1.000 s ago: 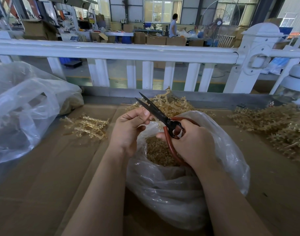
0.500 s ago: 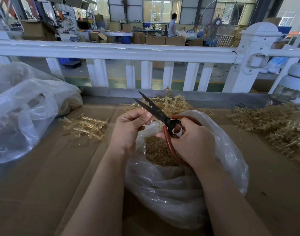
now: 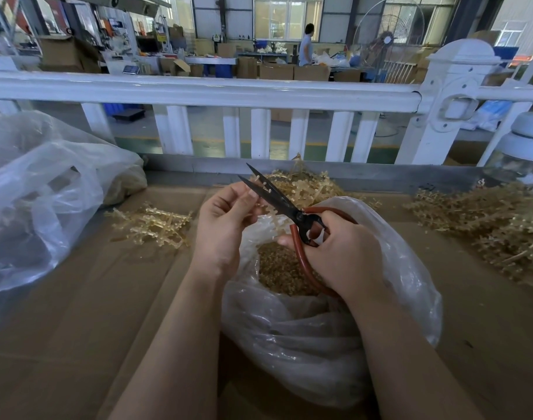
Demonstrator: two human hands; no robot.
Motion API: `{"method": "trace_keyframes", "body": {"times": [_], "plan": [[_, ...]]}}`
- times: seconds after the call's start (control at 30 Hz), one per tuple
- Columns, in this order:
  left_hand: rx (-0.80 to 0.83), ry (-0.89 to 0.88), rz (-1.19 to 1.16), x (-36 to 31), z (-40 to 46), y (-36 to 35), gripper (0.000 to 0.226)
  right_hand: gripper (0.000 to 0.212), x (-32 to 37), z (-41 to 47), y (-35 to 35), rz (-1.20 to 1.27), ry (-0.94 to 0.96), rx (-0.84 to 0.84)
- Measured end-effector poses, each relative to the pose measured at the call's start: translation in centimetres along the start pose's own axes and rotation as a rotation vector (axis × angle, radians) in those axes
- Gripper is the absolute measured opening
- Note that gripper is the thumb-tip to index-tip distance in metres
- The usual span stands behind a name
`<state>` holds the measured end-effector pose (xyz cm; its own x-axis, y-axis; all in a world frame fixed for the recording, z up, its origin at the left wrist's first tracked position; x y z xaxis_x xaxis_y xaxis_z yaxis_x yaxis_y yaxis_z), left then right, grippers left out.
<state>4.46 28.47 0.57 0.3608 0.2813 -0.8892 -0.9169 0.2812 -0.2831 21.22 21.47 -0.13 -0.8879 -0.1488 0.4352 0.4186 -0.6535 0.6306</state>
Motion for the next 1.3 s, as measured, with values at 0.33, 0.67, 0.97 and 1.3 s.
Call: {"method": "trace_keyframes", "body": {"times": [0.33, 0.67, 0.97, 1.3], "plan": [[0.036, 0.018, -0.002, 0.04, -0.04, -0.19, 0.023, 0.070, 0.26, -0.08, 0.08, 0.020, 0.023, -0.016], [0.045, 0.026, 0.050, 0.19, -0.12, -0.27, 0.017, 0.072, 0.40, -0.08, 0.40, 0.023, 0.000, -0.017], [0.024, 0.078, -0.044, 0.36, -0.12, -0.16, 0.013, 0.076, 0.33, -0.07, 0.24, 0.055, -0.003, 0.004], [0.031, 0.078, 0.008, 0.40, -0.18, -0.16, 0.016, 0.081, 0.20, -0.06, 0.08, 0.041, -0.009, 0.033]]}}
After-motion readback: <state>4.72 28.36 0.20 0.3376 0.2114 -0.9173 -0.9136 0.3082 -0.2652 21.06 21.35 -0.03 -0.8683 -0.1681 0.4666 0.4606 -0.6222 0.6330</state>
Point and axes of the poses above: each hand's wrist, its own z-axis towards the middle knuckle, its own y-axis out of the back of the hand, x = y × z, the point moved 7 cm from there along z, towards the middle knuckle, and after that the axes turned 4 degrees about z, right-handed, at the moved point
